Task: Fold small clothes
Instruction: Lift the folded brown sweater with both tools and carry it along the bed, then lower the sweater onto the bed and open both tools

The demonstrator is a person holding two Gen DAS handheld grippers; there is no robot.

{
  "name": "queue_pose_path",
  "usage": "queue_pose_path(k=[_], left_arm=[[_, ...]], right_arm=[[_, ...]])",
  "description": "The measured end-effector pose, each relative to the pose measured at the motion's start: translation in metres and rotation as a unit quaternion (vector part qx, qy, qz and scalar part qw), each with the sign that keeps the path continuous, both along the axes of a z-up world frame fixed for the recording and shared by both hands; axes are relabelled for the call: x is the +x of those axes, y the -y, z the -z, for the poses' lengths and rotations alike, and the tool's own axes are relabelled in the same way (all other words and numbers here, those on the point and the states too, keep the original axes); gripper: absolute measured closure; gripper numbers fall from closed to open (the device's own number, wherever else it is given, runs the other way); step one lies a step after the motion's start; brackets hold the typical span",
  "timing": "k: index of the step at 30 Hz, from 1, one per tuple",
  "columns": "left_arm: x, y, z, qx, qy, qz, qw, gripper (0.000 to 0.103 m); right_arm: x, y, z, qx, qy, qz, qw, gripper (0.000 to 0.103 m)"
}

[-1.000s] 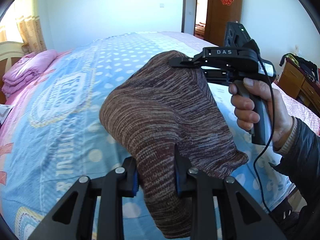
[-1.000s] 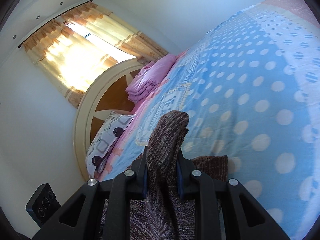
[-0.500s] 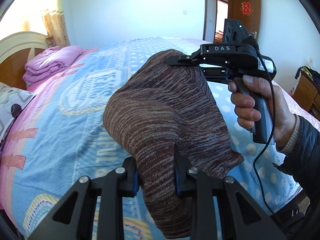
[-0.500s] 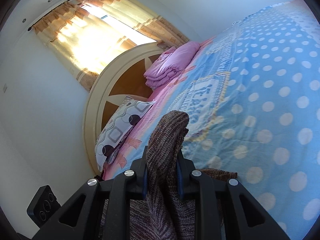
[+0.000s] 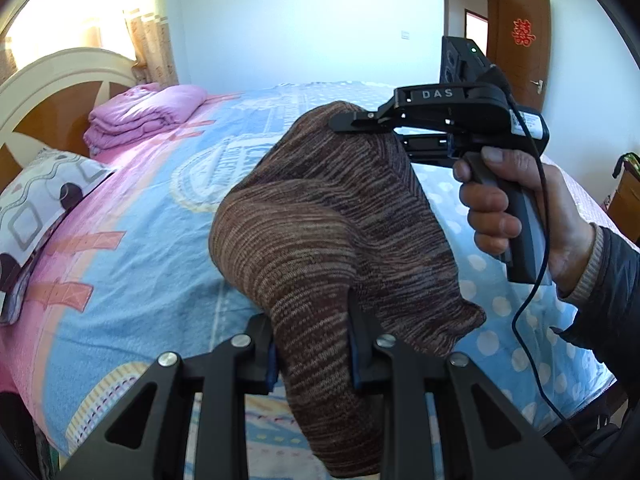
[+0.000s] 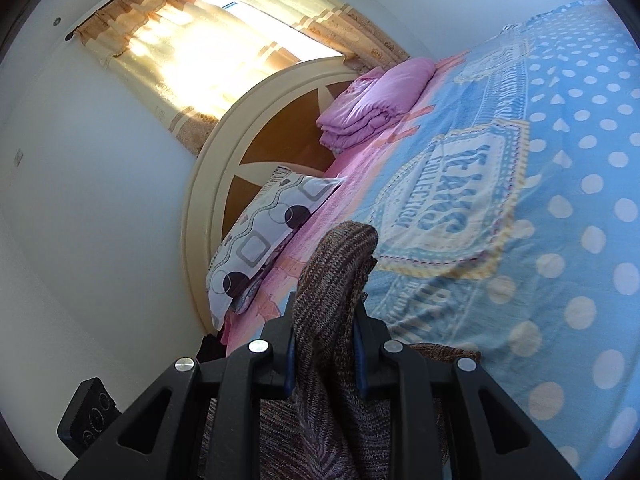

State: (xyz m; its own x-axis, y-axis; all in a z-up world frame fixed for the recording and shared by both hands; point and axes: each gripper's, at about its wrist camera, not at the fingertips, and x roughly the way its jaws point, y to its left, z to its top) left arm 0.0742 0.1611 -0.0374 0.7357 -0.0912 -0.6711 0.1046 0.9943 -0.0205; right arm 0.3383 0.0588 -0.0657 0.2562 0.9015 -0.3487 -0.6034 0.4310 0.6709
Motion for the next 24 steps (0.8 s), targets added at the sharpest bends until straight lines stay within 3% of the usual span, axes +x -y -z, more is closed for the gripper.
queue_pose_path(k=[11, 20, 23, 24], left_arm=[[0.004, -0.008, 0.035, -0.029, -0.027, -0.042, 0.9984, 0.076], [-0.001, -0.003, 0.06, -0.022, -0.045, -0.051, 0.9975, 0.075], [-0.002, -0.005, 0.066, -0.028, -0.046, -0.056, 0.997, 0.07], [-0.003, -0.006, 0.067, -0.029, -0.047, -0.056, 0.9969, 0.065]], right_arm=[[0.017, -0.033, 0.022, -0.06, -0.022, -0.006, 0.998, 0.081], [0.031, -0.036, 0.076, -0.11, -0.069, 0.008, 0.992, 0.081], [0.037, -0.029, 0.094, -0.114, -0.094, 0.025, 0.989, 0.077], [0.039, -0.024, 0.1, -0.111, -0.107, 0.03, 0.988, 0.069]])
